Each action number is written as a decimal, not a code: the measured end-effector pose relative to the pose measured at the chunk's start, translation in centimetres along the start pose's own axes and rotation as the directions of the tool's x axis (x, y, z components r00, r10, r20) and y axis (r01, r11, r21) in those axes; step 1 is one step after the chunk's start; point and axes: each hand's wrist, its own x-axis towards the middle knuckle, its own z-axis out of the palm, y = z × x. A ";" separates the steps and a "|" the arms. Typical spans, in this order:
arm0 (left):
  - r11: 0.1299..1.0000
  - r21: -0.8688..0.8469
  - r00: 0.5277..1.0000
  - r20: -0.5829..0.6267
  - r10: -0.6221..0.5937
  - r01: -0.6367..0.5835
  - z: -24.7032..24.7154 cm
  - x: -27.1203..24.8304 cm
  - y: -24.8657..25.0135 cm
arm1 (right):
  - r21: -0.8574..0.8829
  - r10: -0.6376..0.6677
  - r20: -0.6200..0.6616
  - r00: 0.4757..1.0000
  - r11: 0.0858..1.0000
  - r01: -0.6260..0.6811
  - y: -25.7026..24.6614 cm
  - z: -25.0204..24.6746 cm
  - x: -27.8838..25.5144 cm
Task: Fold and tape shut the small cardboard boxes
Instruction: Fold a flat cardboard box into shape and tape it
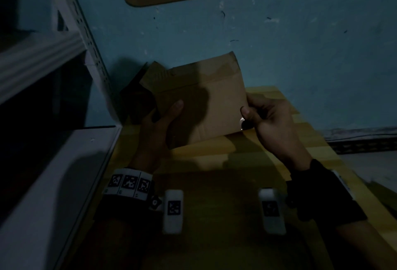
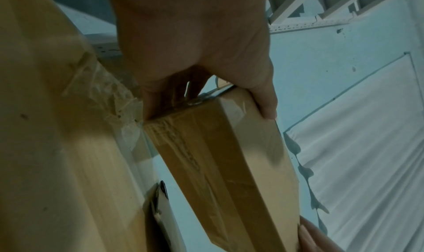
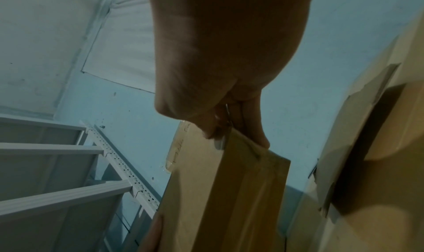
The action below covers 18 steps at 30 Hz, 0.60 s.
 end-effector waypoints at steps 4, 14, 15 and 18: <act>1.000 -0.001 1.000 -0.014 -0.002 0.002 -0.1 0.1 0.1 | 0.019 -0.004 0.017 1.000 1.000 0.004 0.2 -0.2 -0.1; 0.999 -0.048 1.000 -0.010 0.001 -0.002 -0.1 0.3 0.2 | 0.065 0.021 -0.046 0.999 0.998 -0.018 -0.4 0.1 0.0; 0.999 -0.046 1.000 -0.010 -0.001 0.001 -0.1 0.3 0.2 | 0.061 0.024 -0.063 0.998 0.998 -0.020 -0.4 0.1 0.0; 0.999 -0.032 1.000 0.002 0.020 -0.020 -0.1 0.4 0.1 | 0.040 0.020 -0.103 0.994 0.999 -0.016 -0.2 0.1 0.0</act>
